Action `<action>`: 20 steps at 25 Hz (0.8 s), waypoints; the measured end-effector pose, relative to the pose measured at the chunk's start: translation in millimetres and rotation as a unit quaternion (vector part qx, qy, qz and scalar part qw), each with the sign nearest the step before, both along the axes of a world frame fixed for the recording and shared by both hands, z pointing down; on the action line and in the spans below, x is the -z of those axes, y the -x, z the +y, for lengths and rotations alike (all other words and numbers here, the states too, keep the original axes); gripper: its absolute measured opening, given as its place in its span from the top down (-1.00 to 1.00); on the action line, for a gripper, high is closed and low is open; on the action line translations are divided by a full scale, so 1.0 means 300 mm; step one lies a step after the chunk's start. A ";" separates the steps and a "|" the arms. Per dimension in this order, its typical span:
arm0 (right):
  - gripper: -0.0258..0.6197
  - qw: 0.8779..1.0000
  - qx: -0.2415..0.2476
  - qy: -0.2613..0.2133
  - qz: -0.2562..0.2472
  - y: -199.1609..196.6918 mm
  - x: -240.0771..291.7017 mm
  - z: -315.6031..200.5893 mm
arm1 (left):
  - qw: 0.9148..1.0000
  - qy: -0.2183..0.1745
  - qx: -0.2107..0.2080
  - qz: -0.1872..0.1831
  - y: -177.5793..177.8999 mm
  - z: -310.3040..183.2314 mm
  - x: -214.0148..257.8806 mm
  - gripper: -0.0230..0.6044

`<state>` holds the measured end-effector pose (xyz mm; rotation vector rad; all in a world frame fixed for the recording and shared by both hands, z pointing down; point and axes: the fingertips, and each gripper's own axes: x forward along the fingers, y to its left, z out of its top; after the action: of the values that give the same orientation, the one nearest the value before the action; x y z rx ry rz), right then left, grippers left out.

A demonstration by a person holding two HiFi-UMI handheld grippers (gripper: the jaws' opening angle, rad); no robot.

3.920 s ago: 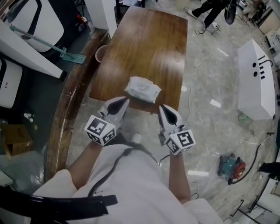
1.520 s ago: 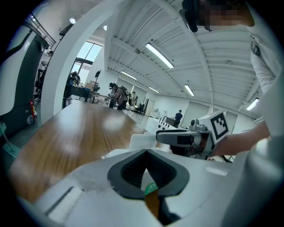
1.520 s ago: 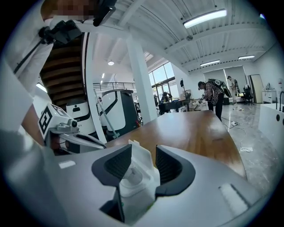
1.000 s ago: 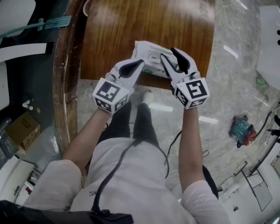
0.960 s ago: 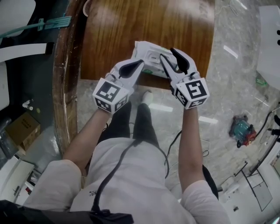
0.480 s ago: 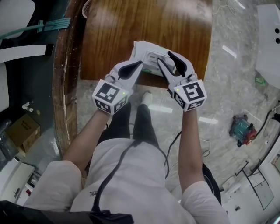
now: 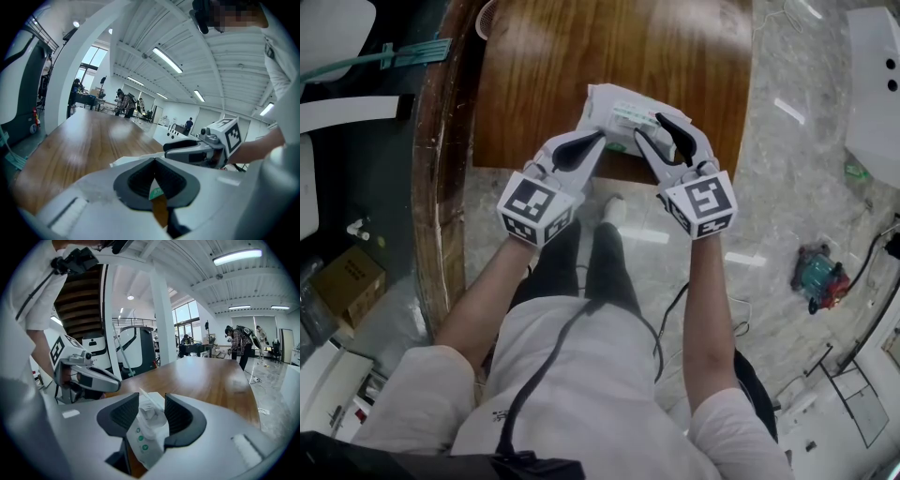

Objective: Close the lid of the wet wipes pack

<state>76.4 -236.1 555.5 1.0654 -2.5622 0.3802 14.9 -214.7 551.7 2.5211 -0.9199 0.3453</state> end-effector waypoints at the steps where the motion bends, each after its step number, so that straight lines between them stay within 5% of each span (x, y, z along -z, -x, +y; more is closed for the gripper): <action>1: 0.40 1.000 0.002 -0.001 0.006 0.003 -0.001 0.005 | 1.000 -0.001 0.000 0.001 0.002 0.003 0.004 0.91; 20: 0.40 0.995 0.029 -0.001 0.094 0.086 -0.053 0.081 | 1.000 -0.010 0.003 0.004 0.081 0.067 0.036 0.91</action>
<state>50.6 -211.8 571.3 0.9751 -2.4203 0.2493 -9.2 -194.6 540.9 2.5354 -0.9333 0.3254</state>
